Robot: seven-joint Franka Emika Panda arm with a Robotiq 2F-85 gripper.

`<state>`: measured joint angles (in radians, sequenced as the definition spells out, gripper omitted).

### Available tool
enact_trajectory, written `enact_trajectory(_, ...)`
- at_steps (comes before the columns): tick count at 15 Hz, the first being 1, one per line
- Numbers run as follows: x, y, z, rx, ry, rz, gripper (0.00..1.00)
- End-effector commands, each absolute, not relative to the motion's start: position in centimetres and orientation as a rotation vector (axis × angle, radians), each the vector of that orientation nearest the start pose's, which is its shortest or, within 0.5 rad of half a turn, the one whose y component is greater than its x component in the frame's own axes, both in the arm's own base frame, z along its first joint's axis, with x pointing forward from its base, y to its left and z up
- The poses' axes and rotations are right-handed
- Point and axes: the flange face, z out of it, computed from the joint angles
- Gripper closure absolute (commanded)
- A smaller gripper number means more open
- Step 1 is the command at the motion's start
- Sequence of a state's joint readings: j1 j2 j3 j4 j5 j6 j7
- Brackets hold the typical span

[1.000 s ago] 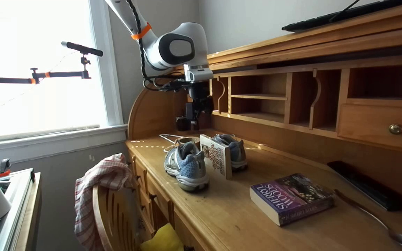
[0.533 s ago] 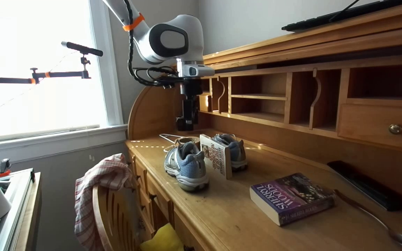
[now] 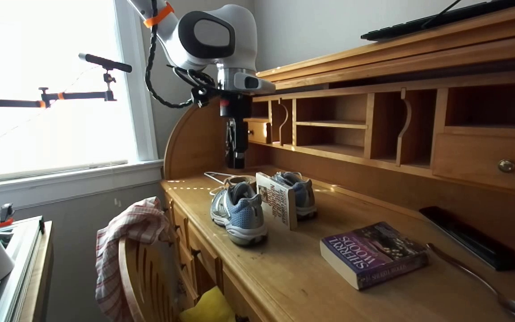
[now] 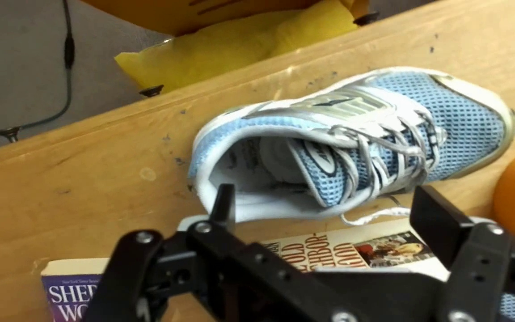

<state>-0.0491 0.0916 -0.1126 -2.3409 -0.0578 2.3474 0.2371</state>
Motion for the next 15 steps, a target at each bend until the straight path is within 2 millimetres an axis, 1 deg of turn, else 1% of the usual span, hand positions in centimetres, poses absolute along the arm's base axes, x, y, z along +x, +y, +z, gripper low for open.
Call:
enact_trajectory(1,46.8,-9.0,29.5,-3.213,0.26,0.188,0.0)
enact_trajectory(4,45.6,-9.4,29.6,-3.264,-0.003,0.199,0.0)
enact_trajectory(7,44.8,-9.6,30.0,-3.291,-0.165,0.164,0.0)
enact_trajectory(12,44.4,-9.1,31.4,-3.256,-0.287,-0.041,0.0)
enact_trajectory(15,44.3,-8.9,31.9,-3.22,-0.328,-0.127,0.0)
